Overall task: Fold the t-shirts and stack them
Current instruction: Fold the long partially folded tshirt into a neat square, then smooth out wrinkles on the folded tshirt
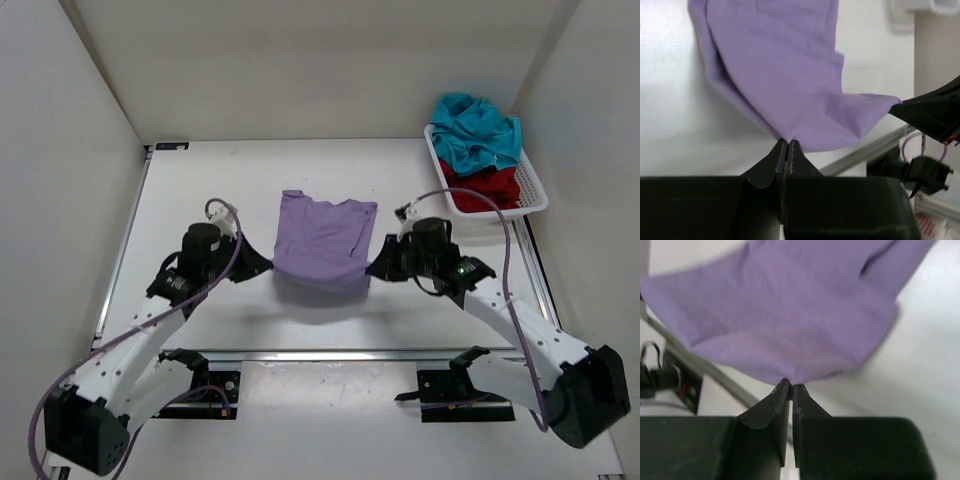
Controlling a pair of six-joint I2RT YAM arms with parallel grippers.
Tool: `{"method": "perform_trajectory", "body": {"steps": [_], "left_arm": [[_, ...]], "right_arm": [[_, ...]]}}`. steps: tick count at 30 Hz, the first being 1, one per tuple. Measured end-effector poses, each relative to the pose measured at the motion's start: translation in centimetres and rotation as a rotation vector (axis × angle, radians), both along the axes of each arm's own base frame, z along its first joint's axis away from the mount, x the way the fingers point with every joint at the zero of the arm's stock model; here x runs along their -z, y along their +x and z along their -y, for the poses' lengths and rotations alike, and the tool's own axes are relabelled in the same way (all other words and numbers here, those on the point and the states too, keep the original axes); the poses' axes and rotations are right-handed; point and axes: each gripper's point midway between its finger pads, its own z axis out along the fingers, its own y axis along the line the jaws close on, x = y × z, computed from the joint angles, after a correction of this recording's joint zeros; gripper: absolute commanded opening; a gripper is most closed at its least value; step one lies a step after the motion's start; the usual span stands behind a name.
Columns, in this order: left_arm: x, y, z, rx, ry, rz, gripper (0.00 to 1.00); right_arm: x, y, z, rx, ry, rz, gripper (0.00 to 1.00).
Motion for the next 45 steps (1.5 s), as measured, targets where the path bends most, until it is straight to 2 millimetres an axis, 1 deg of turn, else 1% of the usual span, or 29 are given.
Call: {"method": "perform_trajectory", "body": {"steps": [2,4,6,8,11,13,15,16,17,18,19,21,22,24,26,28,29,30,32,33,34,35,36,38,40,42,43,44,45], "left_arm": [[-1.2,2.4,0.4,-0.014,-0.014,0.01,0.0],[-2.0,5.5,0.9,-0.033,-0.016,0.003,0.0],[-2.6,9.5,1.4,-0.058,-0.018,-0.003,0.0],[-3.2,14.1,1.8,-0.085,-0.022,0.009,0.0],[-2.9,21.0,2.0,-0.133,-0.021,0.013,0.0],[-1.6,24.7,2.0,-0.16,-0.017,-0.004,0.0],[0.4,27.7,2.0,-0.178,-0.011,-0.031,0.04],[1.5,28.9,2.0,-0.187,-0.007,-0.048,0.06],[2.9,30.0,2.0,-0.193,-0.003,-0.069,0.11],[4.1,30.7,2.0,-0.198,0.0,-0.085,0.16],[5.5,31.1,2.0,-0.202,0.003,-0.11,0.2],[8.2,31.1,1.8,-0.215,0.005,-0.167,0.36],[9.0,30.9,1.8,-0.219,0.001,-0.191,0.41],[9.5,30.6,1.7,-0.228,-0.011,-0.213,0.47],[8.7,30.6,1.5,-0.238,-0.028,-0.199,0.46],[7.4,30.4,1.4,-0.242,-0.044,-0.163,0.46],[6.6,30.0,1.3,-0.247,-0.046,-0.142,0.47],[5.7,29.4,1.3,-0.249,-0.047,-0.12,0.47],[4.0,27.7,1.9,-0.239,-0.048,-0.069,0.48],[3.5,26.6,2.4,-0.226,-0.048,-0.053,0.47],[3.1,25.4,3.3,-0.209,-0.049,-0.029,0.46],[3.0,24.3,4.2,-0.187,-0.048,-0.015,0.43],[3.3,23.4,4.9,-0.169,-0.046,-0.015,0.41],[5.3,21.9,6.6,-0.125,-0.047,-0.04,0.37],[8.9,20.1,6.6,-0.116,-0.037,-0.106,0.35],[13.3,17.6,5.1,-0.147,-0.022,-0.217,0.32],[13.4,17.4,5.0,-0.143,-0.06,-0.214,0.31],[13.1,17.3,4.6,-0.155,-0.073,-0.201,0.31],[13.1,16.7,4.0,-0.166,-0.085,-0.199,0.31]], "right_arm": [[-1.9,3.2,0.3,0.028,0.016,0.029,0.0],[-3.4,6.9,0.7,0.06,0.025,0.047,0.0],[-4.3,10.6,1.1,0.079,0.02,0.056,0.0],[-5.1,14.9,1.3,0.093,0.02,0.073,0.0],[-5.3,20.8,1.5,0.1,0.024,0.074,0.0],[-4.4,24.2,1.8,0.111,0.017,0.064,0.0],[-3.0,27.4,2.3,0.122,0.005,0.042,0.0],[-2.1,28.6,2.4,0.124,0.0,0.025,0.0],[-1.1,29.7,2.4,0.126,-0.004,0.007,0.01],[-0.1,30.6,2.6,0.129,-0.011,-0.01,0.08],[1.0,31.3,2.6,0.13,-0.022,-0.038,0.16],[3.0,32.3,2.7,0.131,-0.046,-0.077,0.27],[3.7,32.6,2.8,0.132,-0.061,-0.101,0.3],[3.9,33.1,3.0,0.136,-0.088,-0.112,0.35],[3.1,33.2,3.2,0.144,-0.115,-0.102,0.36],[1.8,33.0,3.2,0.155,-0.139,-0.067,0.34],[1.2,32.2,3.1,0.158,-0.147,-0.047,0.28],[0.8,31.2,2.9,0.157,-0.147,-0.03,0.25],[0.5,27.3,2.1,0.138,-0.138,-0.033,0.17],[0.5,25.5,1.6,0.125,-0.125,-0.034,0.13],[0.8,24.1,1.1,0.111,-0.108,-0.033,0.12],[1.3,22.5,0.4,0.088,-0.091,-0.038,0.08],[2.1,21.2,-0.2,0.067,-0.079,-0.054,0.06],[4.2,19.6,-0.9,0.036,-0.066,-0.09,0.03],[6.8,18.3,-0.9,0.026,-0.068,-0.134,0.0],[9.4,16.6,-0.2,0.036,-0.078,-0.195,0.0],[10.4,15.9,0.1,0.042,-0.081,-0.218,0.0],[11.1,15.1,0.1,0.041,-0.064,-0.238,0.0],[11.0,15.1,0.0,0.042,-0.045,-0.233,0.0]]}}
